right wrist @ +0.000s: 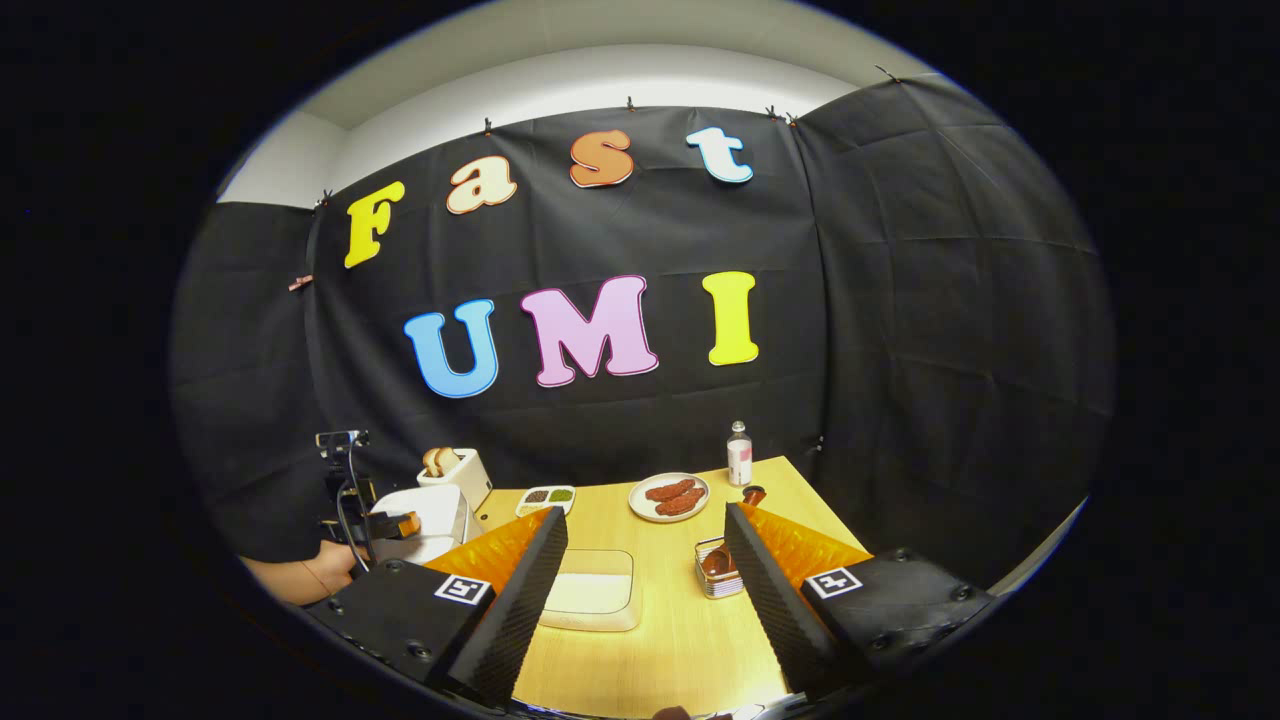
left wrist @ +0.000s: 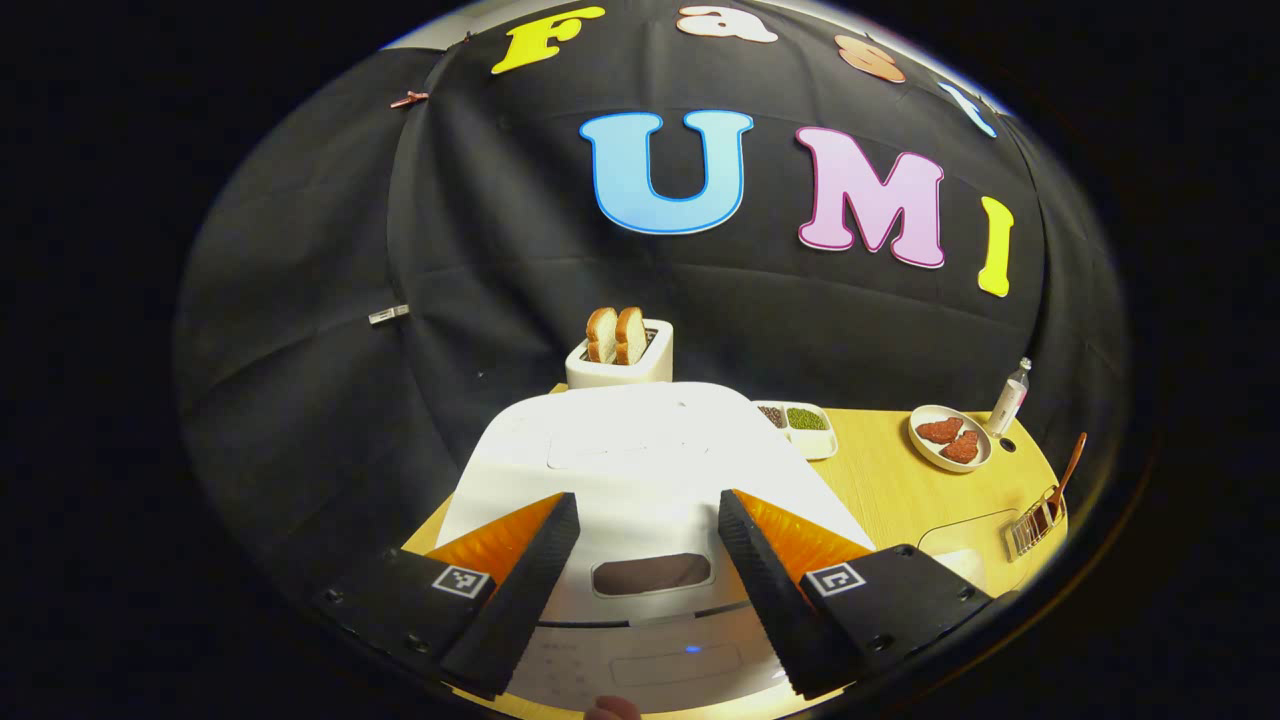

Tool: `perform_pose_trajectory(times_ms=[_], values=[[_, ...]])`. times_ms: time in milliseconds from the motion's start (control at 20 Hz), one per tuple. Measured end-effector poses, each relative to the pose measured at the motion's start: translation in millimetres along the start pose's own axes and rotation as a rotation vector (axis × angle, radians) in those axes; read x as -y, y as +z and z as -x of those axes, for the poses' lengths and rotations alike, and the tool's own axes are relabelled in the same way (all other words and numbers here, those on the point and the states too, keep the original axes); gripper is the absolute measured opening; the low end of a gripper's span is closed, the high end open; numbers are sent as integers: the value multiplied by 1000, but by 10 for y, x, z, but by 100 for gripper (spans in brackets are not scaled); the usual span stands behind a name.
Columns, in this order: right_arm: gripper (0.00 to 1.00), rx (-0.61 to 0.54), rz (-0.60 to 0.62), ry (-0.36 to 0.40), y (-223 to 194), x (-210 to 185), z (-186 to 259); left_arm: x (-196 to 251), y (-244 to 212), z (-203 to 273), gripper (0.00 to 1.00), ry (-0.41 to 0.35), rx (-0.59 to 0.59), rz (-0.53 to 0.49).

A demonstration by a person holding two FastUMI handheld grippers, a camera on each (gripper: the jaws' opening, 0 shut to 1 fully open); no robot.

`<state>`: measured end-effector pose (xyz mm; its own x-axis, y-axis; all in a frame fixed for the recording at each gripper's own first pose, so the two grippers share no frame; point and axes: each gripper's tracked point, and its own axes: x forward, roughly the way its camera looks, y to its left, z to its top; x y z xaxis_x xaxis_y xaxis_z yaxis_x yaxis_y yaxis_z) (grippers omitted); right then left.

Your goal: Close the left gripper, press the button to open the rice cooker; take a wooden spoon from the chopstick holder with the right hand, scoop a spoonful of rice and pour it into the rice cooker, then put the wooden spoon back into the chopstick holder.

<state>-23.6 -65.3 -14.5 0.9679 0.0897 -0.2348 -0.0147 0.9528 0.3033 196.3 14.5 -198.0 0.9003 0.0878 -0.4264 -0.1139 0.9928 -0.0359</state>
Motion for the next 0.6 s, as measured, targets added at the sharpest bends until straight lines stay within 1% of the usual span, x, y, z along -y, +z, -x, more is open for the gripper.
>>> perform_pose_trajectory(times_ms=[100, 250, 450, 600], values=[[98, 2, 0, 1, 0, 10, -20, 6, -95, -49, 99, 0, -24, 3], [98, 2, -4, 7, -5, -8, -38, 26, -108, -20, 100, -14, 6, -4], [98, -5, -1, 18, -49, -46, -40, 20, -136, -41, 100, -17, -19, 0], [98, -2, -5, 25, -46, -73, -32, 39, -133, 8, 100, -16, 4, -1]])
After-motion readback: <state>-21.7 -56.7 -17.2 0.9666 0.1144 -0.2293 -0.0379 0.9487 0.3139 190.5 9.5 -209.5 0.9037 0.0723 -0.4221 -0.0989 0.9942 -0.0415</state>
